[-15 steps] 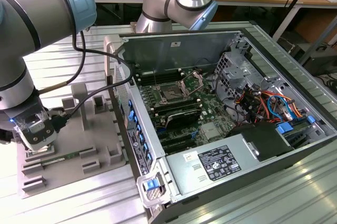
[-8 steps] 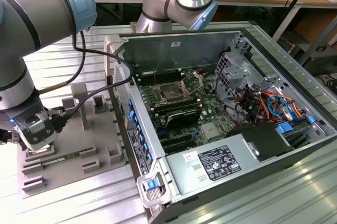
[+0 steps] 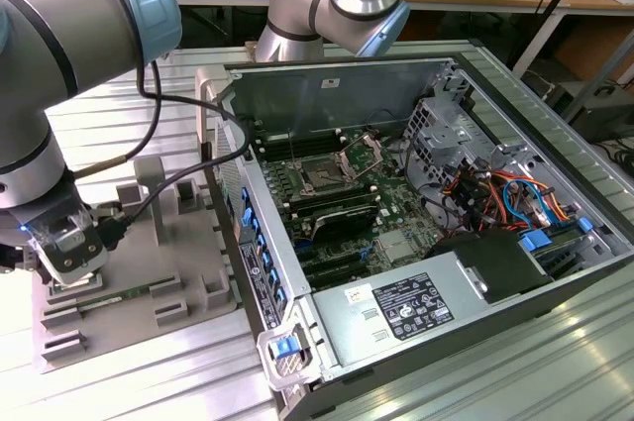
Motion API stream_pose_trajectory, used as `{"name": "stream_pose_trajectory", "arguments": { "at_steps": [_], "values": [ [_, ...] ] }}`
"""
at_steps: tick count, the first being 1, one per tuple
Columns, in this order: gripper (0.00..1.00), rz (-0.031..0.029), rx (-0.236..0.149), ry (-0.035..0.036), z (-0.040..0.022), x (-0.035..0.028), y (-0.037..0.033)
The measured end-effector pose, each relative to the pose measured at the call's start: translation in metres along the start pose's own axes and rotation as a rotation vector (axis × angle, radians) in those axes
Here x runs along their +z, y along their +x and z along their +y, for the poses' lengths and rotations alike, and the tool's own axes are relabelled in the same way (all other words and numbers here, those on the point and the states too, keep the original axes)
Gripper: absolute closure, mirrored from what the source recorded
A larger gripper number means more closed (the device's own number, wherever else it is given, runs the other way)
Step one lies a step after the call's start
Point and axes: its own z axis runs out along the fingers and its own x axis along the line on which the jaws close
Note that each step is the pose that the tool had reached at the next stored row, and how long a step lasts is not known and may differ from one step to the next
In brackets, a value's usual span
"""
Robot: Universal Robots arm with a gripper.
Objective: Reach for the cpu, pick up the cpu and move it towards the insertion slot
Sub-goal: 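Pick up the cpu and move it towards the insertion slot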
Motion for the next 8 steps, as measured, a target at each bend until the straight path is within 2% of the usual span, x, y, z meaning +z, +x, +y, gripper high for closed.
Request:
{"name": "stream_pose_trajectory", "arguments": {
  "at_steps": [8],
  "values": [
    [0.46,0.0000,0.000,0.0000,-0.0002,0.0050,0.0000]
  ]
}}
